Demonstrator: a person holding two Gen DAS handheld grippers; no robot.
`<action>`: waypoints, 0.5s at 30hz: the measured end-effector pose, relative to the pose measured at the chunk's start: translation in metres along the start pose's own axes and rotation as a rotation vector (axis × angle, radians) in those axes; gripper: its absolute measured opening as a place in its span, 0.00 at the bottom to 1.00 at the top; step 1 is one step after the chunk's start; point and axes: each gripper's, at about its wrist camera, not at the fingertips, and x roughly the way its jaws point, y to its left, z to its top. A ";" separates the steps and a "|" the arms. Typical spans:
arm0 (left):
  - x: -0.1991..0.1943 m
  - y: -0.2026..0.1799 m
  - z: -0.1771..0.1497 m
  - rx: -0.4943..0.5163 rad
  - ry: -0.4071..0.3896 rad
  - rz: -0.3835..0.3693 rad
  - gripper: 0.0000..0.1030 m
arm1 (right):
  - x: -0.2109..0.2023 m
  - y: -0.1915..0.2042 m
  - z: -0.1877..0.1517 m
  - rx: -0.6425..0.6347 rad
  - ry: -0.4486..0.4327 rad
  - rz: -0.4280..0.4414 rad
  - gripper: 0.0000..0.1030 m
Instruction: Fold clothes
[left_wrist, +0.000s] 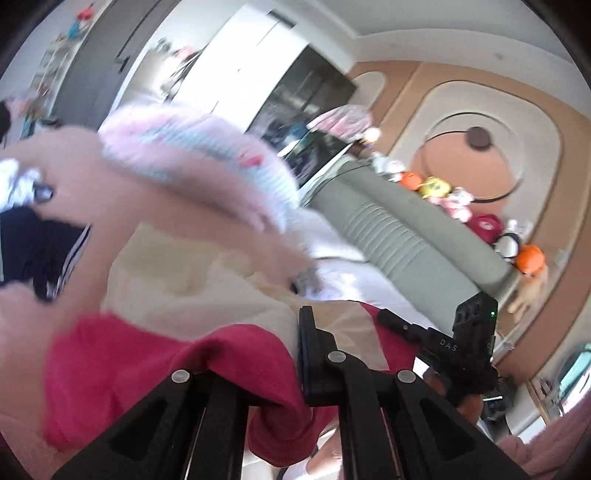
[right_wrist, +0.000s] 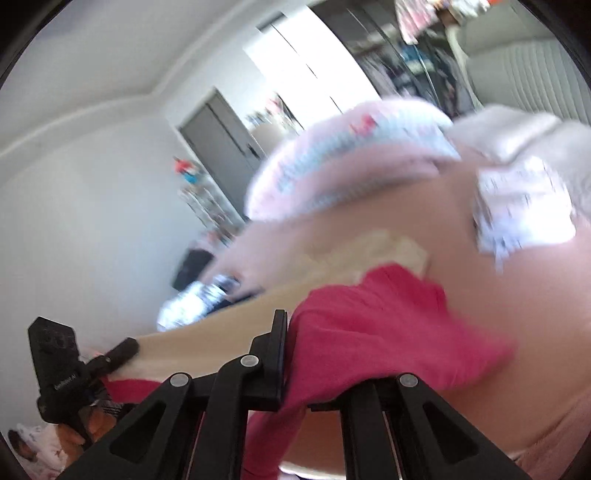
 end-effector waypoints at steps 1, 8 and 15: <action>-0.007 -0.005 0.002 0.003 -0.011 -0.016 0.05 | -0.009 0.004 0.002 0.001 -0.011 0.019 0.06; -0.004 0.029 -0.006 -0.132 0.072 0.015 0.05 | -0.023 0.000 -0.019 0.000 0.050 -0.060 0.06; 0.121 0.102 0.039 -0.146 0.334 0.213 0.05 | 0.085 -0.052 0.007 0.051 0.219 -0.181 0.06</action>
